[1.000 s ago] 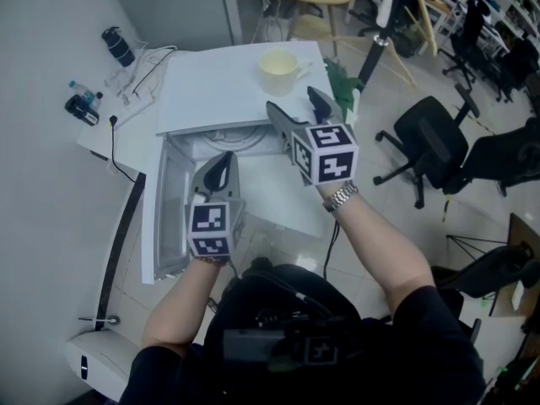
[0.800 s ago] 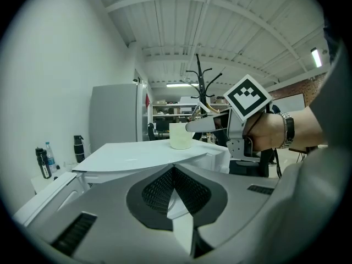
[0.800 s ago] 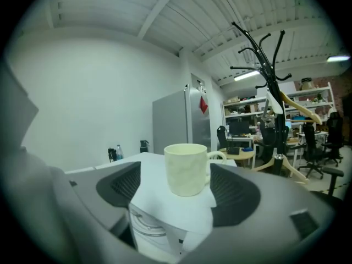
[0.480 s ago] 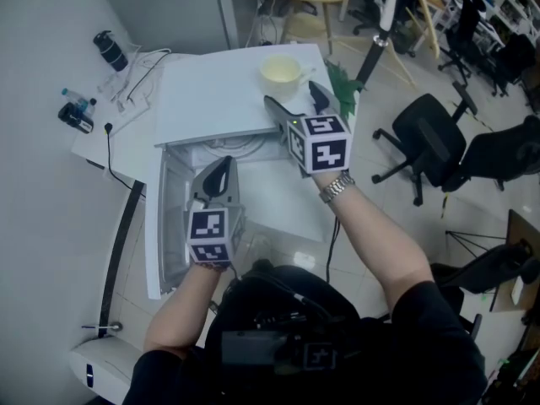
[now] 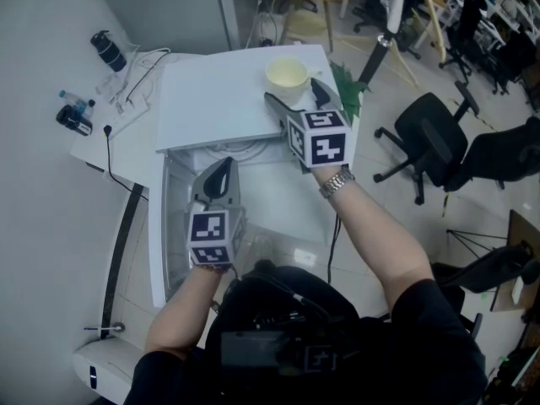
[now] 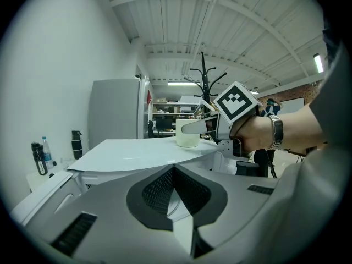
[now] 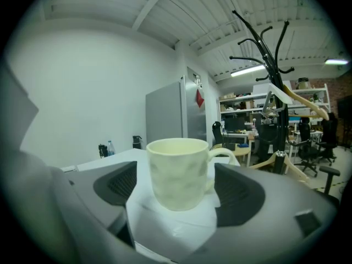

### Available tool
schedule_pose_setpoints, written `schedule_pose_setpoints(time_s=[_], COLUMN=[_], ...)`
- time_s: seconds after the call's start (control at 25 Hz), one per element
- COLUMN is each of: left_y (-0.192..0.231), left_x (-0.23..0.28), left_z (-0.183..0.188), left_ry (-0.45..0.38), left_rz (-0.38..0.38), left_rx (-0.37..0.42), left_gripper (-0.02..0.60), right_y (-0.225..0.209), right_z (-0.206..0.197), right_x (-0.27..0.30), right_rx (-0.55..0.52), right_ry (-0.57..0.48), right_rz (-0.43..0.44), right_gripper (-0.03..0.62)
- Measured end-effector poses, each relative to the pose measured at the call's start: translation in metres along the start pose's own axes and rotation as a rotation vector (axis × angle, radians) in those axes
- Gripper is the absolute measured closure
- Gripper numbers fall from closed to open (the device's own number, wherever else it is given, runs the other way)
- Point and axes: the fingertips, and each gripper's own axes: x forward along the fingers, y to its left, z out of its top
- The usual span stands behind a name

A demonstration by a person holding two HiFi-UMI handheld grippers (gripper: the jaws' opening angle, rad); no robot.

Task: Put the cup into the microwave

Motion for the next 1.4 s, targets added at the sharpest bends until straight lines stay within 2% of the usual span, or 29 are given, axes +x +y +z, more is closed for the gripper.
schedule_pose_setpoints(time_s=[1.16, 1.4], left_y=[0.014, 0.015], left_x=[0.012, 0.014], left_z=[-0.003, -0.003], left_ry=[0.013, 0.015], left_rz=[0.009, 0.012], left_rx=[-0.003, 0.0], left_gripper=[0.58, 0.58], right_y=[-0.006, -0.006], right_z=[0.003, 0.004], right_x=[0.029, 0.028], right_rx=[0.013, 0.019], right_ry=[0.004, -0.008], right_rz=[-0.025, -0.017], right_gripper=[0.128, 0.158])
